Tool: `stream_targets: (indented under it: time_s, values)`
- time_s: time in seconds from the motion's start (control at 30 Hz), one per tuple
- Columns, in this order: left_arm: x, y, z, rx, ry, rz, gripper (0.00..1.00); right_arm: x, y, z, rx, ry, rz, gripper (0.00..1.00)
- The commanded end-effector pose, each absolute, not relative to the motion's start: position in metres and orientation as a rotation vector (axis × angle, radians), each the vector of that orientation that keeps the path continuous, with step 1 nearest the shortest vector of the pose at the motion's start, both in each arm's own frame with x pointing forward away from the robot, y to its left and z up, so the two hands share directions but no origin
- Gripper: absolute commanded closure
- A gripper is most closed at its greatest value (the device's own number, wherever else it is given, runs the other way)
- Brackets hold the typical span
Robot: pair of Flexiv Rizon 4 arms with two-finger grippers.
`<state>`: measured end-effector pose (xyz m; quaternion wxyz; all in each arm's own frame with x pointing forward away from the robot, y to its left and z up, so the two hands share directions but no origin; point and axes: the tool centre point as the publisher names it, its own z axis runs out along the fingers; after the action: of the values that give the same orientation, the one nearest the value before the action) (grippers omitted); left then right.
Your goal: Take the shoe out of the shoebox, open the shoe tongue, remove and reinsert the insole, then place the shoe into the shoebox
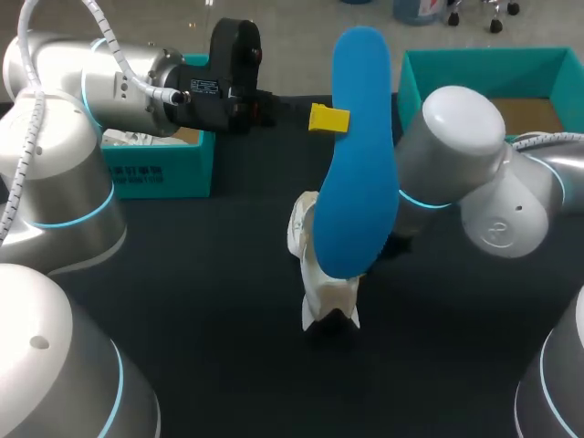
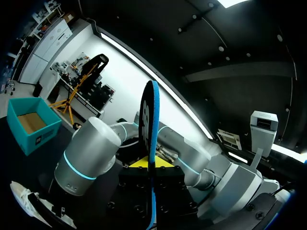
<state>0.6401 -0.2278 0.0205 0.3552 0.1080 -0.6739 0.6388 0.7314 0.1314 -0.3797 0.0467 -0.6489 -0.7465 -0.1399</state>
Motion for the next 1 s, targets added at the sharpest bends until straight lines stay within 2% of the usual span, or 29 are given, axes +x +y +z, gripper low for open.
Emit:
stream_targets:
  time_s: [0.03, 0.07, 0.1, 0.17, 0.2, 0.23, 0.27, 0.9, 1.0]
  values:
    - [0.639, -0.228, 0.02, 0.28, -1.741, 1.652, 1.0, 0.733, 0.138, -0.394, -1.991, -2.253, -0.433, 1.0]
    - [0.639, -0.228, 0.02, 0.28, -1.741, 1.652, 1.0, 0.734, 0.138, -0.394, -1.99, -2.254, -0.432, 1.0]
    - [0.639, -0.228, 0.02, 0.28, -1.741, 1.652, 1.0, 0.733, 0.138, -0.394, -1.993, -2.256, -0.433, 0.71]
    - [0.639, -0.228, 0.02, 0.28, -1.741, 1.652, 1.0, 0.733, 0.138, -0.39, -1.998, -2.243, -0.448, 0.32]
    - [0.639, -0.228, 0.02, 0.28, -1.741, 1.652, 1.0, 0.733, 0.137, -0.388, -2.002, -2.237, -0.453, 0.34]
    - [0.639, -0.228, 0.02, 0.28, -1.741, 1.652, 1.0, 0.733, 0.136, -0.385, -2.006, -2.238, -0.458, 0.25]
    - [0.639, -0.228, 0.02, 0.28, -1.741, 1.652, 1.0, 0.733, 0.136, -0.382, -2.013, -2.219, -0.473, 0.0]
    - [0.639, -0.228, 0.02, 0.28, -1.741, 1.652, 1.0, 0.731, 0.127, -0.291, -1.866, -1.888, -0.658, 0.0]
    - [0.639, -0.228, 0.02, 0.28, -1.741, 1.652, 1.0, 0.731, 0.127, -0.291, -1.866, -1.888, -0.658, 0.0]
